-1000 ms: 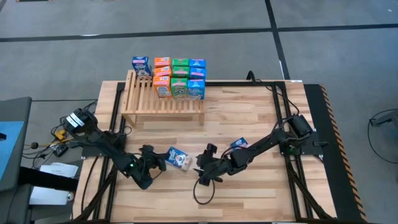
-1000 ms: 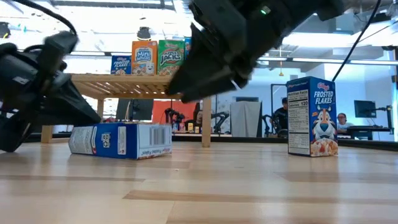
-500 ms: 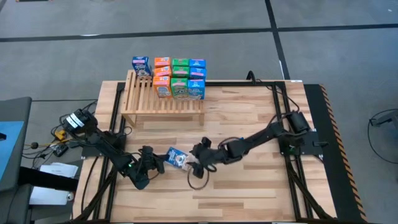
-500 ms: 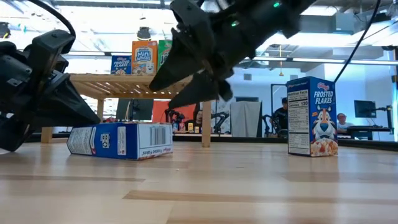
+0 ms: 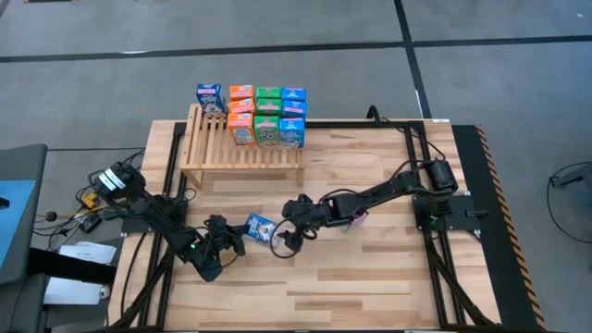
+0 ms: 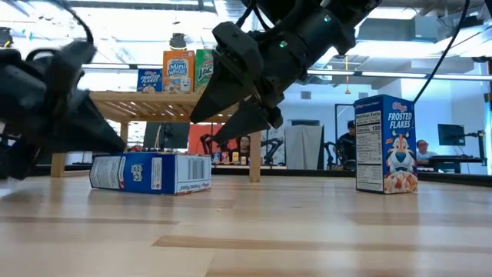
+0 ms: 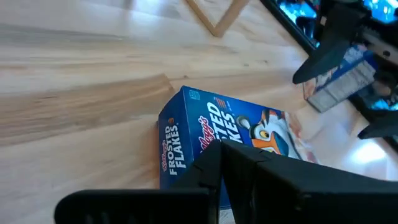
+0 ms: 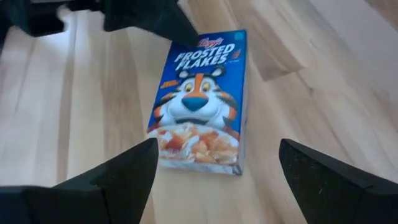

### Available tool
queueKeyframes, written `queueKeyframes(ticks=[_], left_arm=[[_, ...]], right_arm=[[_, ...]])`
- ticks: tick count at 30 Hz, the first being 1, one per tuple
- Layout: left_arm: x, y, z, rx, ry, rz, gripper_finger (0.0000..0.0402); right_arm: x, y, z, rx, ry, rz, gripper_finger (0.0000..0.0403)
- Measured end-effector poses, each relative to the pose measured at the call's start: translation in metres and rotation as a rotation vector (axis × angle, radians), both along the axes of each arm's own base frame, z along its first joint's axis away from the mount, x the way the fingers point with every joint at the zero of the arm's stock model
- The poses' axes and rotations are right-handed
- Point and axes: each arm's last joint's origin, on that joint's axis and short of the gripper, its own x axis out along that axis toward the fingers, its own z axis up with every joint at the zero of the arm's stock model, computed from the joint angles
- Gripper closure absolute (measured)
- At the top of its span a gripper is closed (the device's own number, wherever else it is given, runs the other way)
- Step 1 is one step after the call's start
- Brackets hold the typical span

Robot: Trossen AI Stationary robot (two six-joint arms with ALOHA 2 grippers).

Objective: Stack cereal on shelf
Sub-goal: Put the left blue cereal on the shelf

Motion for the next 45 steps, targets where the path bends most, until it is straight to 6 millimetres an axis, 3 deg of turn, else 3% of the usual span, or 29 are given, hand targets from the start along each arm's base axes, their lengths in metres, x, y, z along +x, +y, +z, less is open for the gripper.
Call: queueKeyframes(ticks=[5, 10, 13, 23, 38, 45], left_arm=[[0.004, -0.006, 0.024, 0.008, -0.098, -0.023, 0.0401], [0.009, -0.009, 0.049, 0.107, -0.078, -0.134, 0.0401], [0.016, -0.013, 0.049, 0.147, -0.007, -0.213, 0.0401], [0.049, -0.023, 0.031, 0.224, 0.181, -0.216, 0.0401], [0.041, -0.038, -0.002, 0.084, 0.225, -0.261, 0.0401], [0.042, -0.039, 0.028, 0.149, 0.127, -0.257, 0.0401]], right_arm=[[0.0, -0.001, 0.0, -0.015, -0.007, -0.026, 0.0047], [0.0, 0.002, 0.0, -0.016, -0.01, -0.018, 0.005], [0.0, 0.004, 0.0, -0.021, -0.01, -0.016, 0.0051], [-0.001, 0.004, 0.0, -0.023, -0.002, -0.015, 0.0051], [-0.004, 0.008, -0.003, -0.03, 0.028, -0.001, 0.0051], [-0.005, 0.015, -0.003, -0.06, 0.023, 0.018, 0.0051]])
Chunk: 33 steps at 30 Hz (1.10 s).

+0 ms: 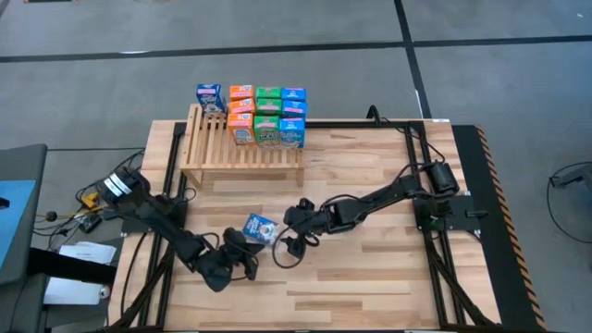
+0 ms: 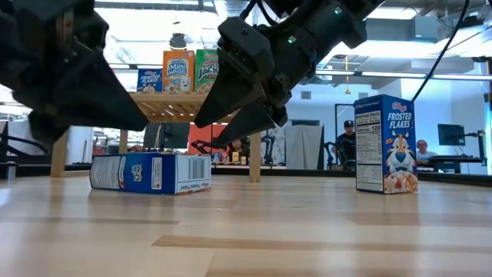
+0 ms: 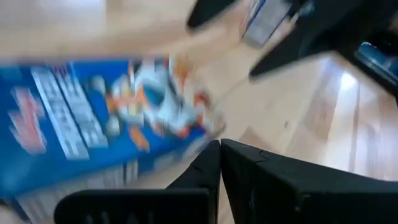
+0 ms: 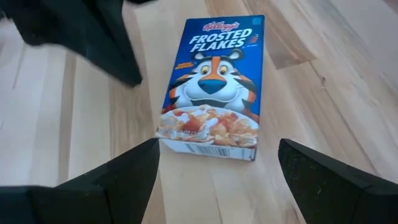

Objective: Stack cereal on shelf
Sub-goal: Put the left blue cereal on the shelf

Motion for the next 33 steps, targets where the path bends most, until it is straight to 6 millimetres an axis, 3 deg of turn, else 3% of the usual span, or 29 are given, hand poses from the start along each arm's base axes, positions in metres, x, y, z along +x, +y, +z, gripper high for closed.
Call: queueKeyframes(ticks=[3, 8, 22, 29, 33], left_arm=[[0.002, 0.008, 0.005, 0.087, 0.018, 0.03, 0.0401], [0.008, 0.02, -0.008, 0.085, 0.089, 0.064, 0.0401], [0.001, 0.004, -0.016, 0.022, 0.068, 0.012, 0.0401], [0.0, 0.006, 0.016, 0.055, -0.007, 0.001, 0.0401], [-0.003, 0.006, 0.012, 0.073, 0.021, 0.001, 0.0401]], right_arm=[[0.0, 0.002, 0.0, -0.001, 0.0, 0.004, 0.0051], [0.0, 0.002, 0.0, 0.005, 0.0, -0.002, 0.0051], [0.0, 0.002, 0.0, 0.003, 0.001, -0.004, 0.0051], [0.0, 0.002, 0.0, 0.004, -0.005, -0.004, 0.0051], [0.0, 0.002, 0.001, 0.005, -0.007, -0.004, 0.0051]])
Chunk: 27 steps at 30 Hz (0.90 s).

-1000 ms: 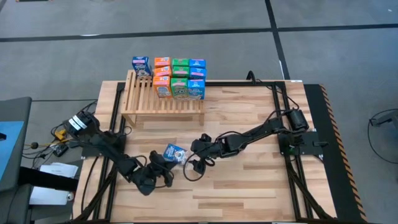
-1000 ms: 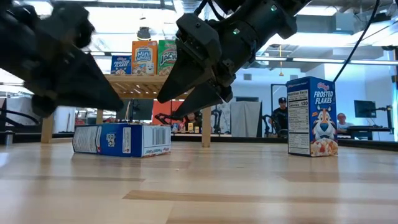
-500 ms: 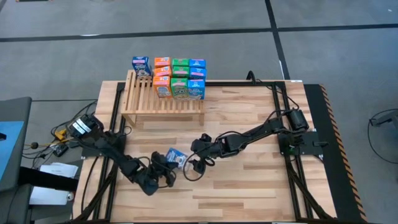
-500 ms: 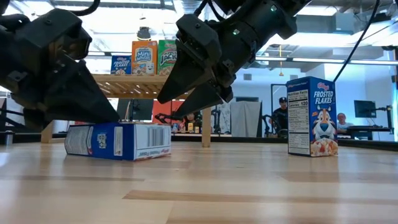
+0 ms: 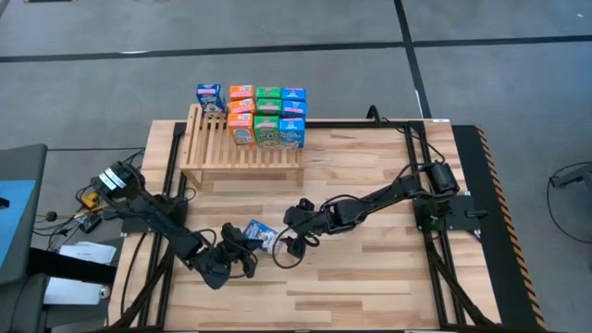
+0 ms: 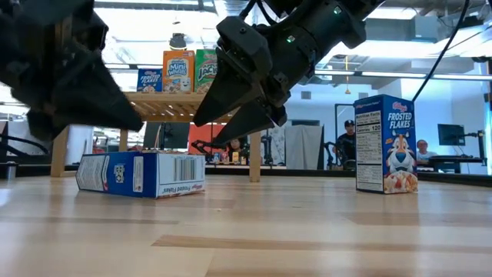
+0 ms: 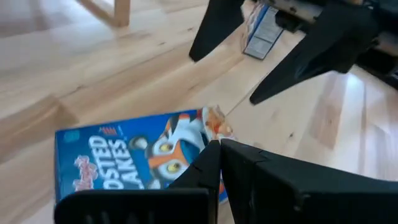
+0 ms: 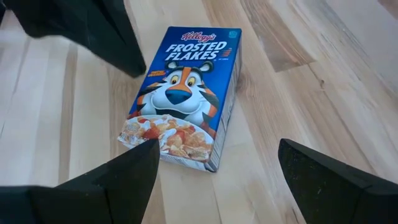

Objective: Stack cereal on shelf
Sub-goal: Put the left blue cereal on the shelf

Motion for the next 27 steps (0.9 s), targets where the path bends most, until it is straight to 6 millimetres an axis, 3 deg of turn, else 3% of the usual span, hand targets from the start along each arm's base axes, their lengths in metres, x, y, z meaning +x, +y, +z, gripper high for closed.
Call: queueKeyframes(ticks=[11, 15, 22, 27], left_arm=[[-0.001, -0.002, -0.028, -0.045, 0.053, 0.035, 0.0401], [-0.002, -0.007, -0.023, -0.054, 0.014, 0.02, 0.0401], [0.002, -0.013, 0.003, 0.016, -0.024, -0.007, 0.0401], [-0.005, -0.011, -0.007, -0.015, 0.05, -0.01, 0.0401]], right_arm=[[0.0, 0.0, -0.001, -0.002, 0.008, 0.0, 0.0051], [-0.001, 0.0, -0.001, -0.001, 0.008, 0.0, 0.0051], [-0.001, 0.0, -0.001, -0.001, 0.007, 0.0, 0.0051], [-0.001, 0.0, -0.001, -0.001, 0.008, 0.0, 0.0051]])
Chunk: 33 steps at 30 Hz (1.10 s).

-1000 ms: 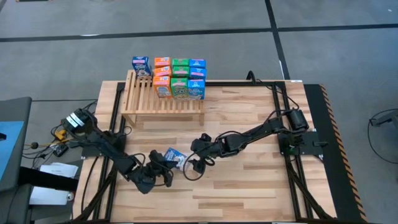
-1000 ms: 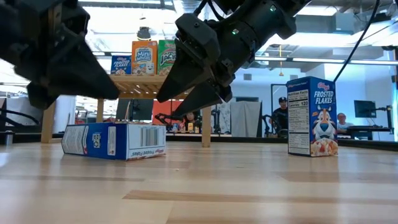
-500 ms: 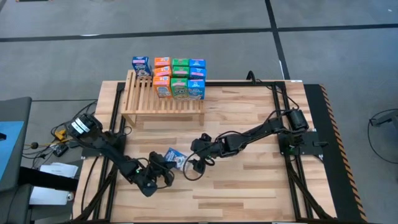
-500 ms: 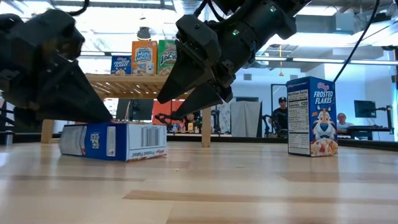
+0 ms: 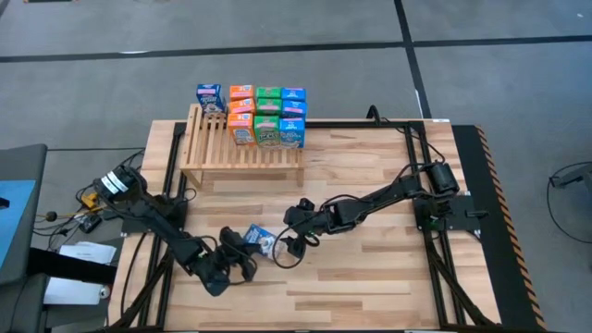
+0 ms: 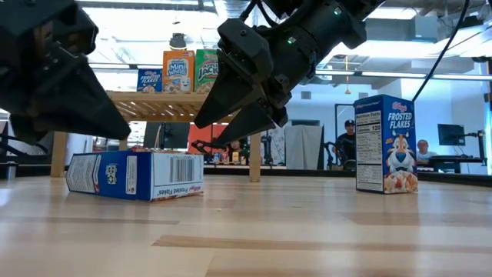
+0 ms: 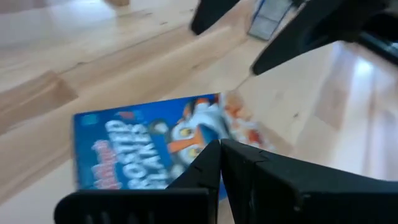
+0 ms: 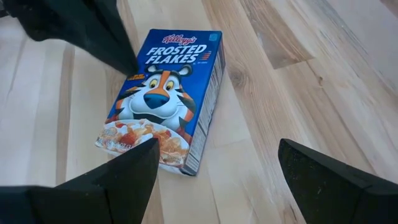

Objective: Stack cereal on shelf
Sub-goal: Put the left blue cereal on the shelf

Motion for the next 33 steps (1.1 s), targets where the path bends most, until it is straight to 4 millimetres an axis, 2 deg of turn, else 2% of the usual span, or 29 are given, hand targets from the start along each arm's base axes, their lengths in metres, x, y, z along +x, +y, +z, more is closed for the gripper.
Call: queueKeyframes(ticks=[15, 33], left_arm=[[-0.0081, -0.006, -0.0025, -0.024, 0.022, -0.027, 0.0401], [-0.0112, -0.0028, -0.0057, 0.02, 0.064, -0.021, 0.0401]], right_arm=[[0.0, -0.0008, -0.0002, 0.0, 0.001, -0.002, 0.0051], [0.0, -0.0008, -0.0002, 0.0, 0.001, -0.002, 0.0051]])
